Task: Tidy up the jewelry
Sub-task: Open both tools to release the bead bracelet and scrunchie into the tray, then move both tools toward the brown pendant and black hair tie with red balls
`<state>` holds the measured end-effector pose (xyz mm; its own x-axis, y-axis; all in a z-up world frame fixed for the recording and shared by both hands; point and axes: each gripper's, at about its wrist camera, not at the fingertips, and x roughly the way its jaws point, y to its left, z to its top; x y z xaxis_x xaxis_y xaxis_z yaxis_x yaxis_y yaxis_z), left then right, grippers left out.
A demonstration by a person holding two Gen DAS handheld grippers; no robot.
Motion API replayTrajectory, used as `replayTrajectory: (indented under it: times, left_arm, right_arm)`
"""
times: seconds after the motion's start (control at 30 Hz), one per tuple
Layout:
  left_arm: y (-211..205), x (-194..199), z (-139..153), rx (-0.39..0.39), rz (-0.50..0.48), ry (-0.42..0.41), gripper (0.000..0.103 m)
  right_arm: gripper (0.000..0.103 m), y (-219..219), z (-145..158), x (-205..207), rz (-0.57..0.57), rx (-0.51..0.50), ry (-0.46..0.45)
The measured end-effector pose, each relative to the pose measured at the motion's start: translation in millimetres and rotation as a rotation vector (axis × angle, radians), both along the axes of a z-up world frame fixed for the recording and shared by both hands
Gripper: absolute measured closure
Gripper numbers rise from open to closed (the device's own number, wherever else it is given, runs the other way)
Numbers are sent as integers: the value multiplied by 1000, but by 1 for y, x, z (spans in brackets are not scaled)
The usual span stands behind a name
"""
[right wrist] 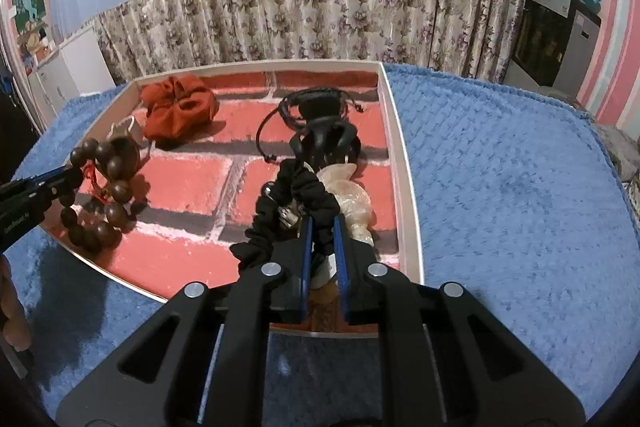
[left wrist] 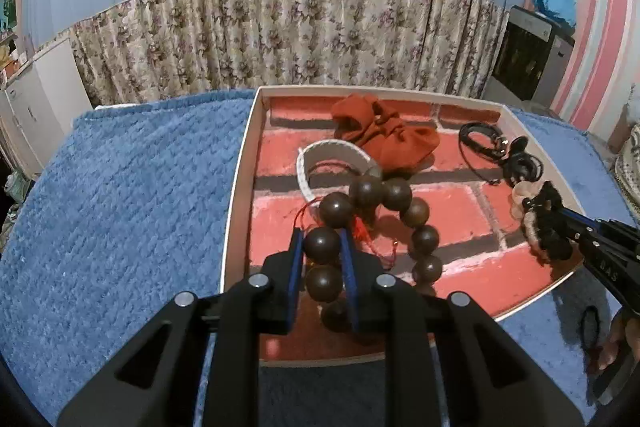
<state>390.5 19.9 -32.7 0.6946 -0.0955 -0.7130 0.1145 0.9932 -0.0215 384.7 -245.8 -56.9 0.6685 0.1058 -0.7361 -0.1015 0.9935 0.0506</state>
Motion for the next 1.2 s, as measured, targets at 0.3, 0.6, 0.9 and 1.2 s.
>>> replayTrajectory:
  times: [0.3,0.6,0.9,1.2]
  left_arm:
    - [4,1,-9,-1,15,26,82]
    - [-1,-25,20,3,-3,-53,35]
    - [-26,-75,55,-18,-10,-102,13]
    - [-68,-112,45,-12,-31,-88,13]
  right_arm:
    - [83,2,-3,3,9,-1,10]
    - [37,-11,32,-19,23,52,-83]
    - [7,-30,60,-71,18,22,-147]
    - [6,-55,34,-115,-9,-18,-100]
